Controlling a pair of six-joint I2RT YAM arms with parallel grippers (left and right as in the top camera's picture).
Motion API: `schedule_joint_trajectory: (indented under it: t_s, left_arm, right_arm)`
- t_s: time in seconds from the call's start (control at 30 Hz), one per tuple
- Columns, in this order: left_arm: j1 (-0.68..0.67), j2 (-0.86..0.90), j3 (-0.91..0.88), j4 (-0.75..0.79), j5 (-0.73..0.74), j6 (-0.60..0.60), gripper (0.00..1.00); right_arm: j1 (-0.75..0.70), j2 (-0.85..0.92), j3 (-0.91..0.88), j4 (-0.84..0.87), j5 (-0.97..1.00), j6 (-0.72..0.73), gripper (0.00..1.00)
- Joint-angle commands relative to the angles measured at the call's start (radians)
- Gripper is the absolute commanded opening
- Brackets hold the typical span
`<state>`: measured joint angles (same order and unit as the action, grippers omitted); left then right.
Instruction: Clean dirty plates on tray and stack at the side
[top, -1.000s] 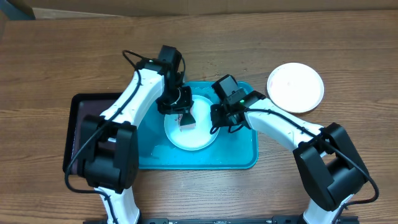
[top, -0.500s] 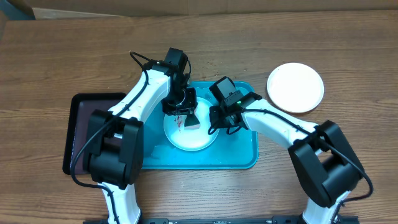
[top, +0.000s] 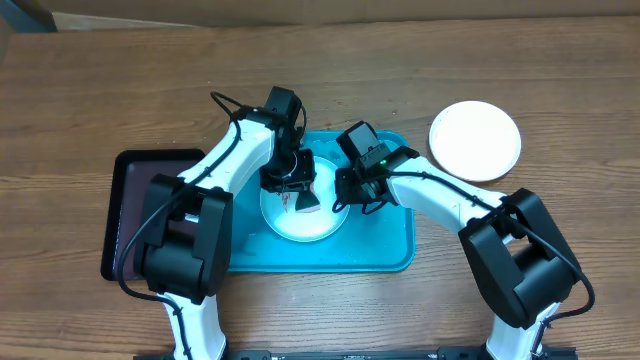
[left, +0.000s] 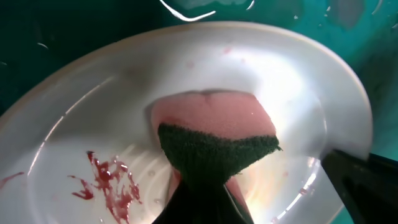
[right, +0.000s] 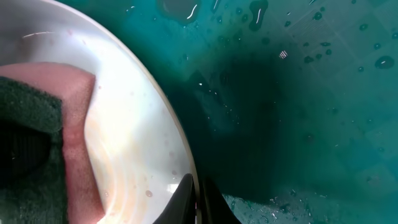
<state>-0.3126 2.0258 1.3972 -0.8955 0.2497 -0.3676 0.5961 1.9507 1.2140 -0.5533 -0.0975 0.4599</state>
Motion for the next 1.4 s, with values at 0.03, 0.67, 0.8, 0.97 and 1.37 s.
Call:
schedule_joint_trajectory:
  t_s: [0.03,0.67,0.8,0.97,1.37]
  left_arm:
    - [0.000,0.014,-0.047,-0.017,-0.206,-0.014,0.04]
    - [0.004,0.013,0.325,-0.307,-0.389,-0.099,0.04]
    - [0.004,0.014,0.357,-0.243,-0.036,0.015,0.04]
    - [-0.002,0.014,0.285,-0.195,0.062,0.008,0.04]
    - [0.000,0.014,0.003,-0.041,-0.033,0.003,0.04]
  right_arm:
    - [-0.016,0.034,0.008,-0.010,0.029,0.008,0.04]
    - [-0.016,0.034,0.008,-0.017,0.029,0.008,0.04]
    - [-0.016,0.034,0.008,-0.017,0.029,0.008,0.04]
    - [-0.016,0.034,0.008,-0.013,0.029,0.008,0.04]
    - [-0.016,0.034,0.008,-0.013,0.029,0.008,0.04]
